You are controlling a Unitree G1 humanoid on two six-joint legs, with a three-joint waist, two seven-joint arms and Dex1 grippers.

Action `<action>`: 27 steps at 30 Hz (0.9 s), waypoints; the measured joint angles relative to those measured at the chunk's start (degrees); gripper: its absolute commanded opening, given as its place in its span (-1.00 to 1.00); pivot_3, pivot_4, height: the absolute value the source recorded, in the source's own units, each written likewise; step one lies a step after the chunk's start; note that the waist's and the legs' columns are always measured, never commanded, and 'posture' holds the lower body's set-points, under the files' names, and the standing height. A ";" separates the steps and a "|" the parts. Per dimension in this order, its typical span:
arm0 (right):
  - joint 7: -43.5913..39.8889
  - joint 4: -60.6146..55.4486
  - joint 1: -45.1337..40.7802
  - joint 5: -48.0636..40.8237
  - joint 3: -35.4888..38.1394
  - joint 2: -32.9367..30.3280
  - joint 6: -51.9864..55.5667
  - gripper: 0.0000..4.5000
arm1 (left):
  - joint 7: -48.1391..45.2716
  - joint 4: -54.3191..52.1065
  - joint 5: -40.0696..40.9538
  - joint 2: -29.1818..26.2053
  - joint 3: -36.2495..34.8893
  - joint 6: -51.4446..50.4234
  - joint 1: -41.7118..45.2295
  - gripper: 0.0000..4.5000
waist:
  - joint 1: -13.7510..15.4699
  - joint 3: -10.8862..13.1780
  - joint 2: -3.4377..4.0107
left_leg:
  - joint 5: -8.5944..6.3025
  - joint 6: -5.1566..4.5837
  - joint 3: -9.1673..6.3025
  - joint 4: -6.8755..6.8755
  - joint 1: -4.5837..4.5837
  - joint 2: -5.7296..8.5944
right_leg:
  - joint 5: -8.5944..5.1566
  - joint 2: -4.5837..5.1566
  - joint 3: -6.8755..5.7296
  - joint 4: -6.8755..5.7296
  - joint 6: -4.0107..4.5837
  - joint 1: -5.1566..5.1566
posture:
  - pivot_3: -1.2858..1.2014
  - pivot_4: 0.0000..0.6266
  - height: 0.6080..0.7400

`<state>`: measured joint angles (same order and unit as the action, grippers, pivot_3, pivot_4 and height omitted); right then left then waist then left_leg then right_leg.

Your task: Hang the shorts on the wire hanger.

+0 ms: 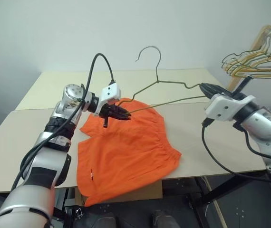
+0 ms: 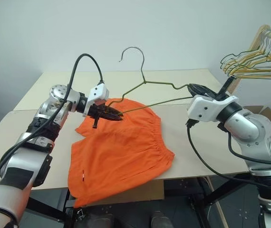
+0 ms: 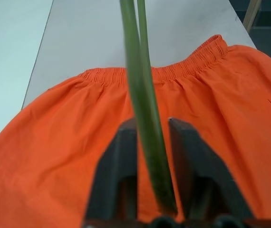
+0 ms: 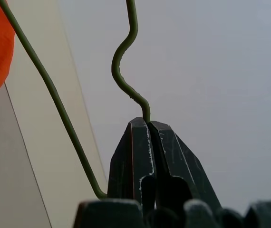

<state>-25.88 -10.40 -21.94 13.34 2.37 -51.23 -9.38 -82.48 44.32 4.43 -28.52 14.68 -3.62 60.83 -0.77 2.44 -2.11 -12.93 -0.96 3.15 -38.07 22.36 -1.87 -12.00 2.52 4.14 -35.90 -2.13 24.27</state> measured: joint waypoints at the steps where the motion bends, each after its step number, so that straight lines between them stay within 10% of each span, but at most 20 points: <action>1: -0.40 -0.31 0.00 -0.10 0.04 0.00 0.01 -0.89 | 0.67 0.49 -0.04 -0.09 -0.51 -0.01 0.00 -1.00 | -0.06 0.00 0.00 | 0.00 0.00 -0.01 0.00 0.00 -0.01 | 0.00 -0.01 0.00 0.00 -0.01 0.00 | 0.07 -1.00 1.00; 13: -18.45 -2.14 3.87 -12.00 0.83 -6.71 2.33 0.92 | 4.73 3.40 -2.68 0.44 -1.39 0.88 2.28 -1.00 | 0.13 0.01 -0.01 | 0.00 0.00 -0.04 -0.02 0.01 0.00 | 0.02 0.00 -0.02 0.01 -0.02 -0.03 | 0.10 -1.00 1.00; 27: -41.18 1.08 -19.78 -18.90 -14.81 -8.24 35.58 0.92 | 2.32 4.17 -7.05 -1.20 -0.51 8.65 1.94 -1.00 | 0.37 0.02 0.02 | -0.01 0.00 -0.01 -0.35 0.12 -0.09 | -0.13 -0.04 -0.06 -0.23 0.27 0.12 | 0.13 -1.00 1.00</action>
<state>-67.06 -9.33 -41.72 -5.56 -12.44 -59.47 26.19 -80.16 48.49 -2.62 -29.72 14.17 5.03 62.77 -0.40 2.46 -2.09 -12.93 -0.95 3.13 -38.42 22.48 -1.96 -12.13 2.48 4.08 -36.13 -1.86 24.38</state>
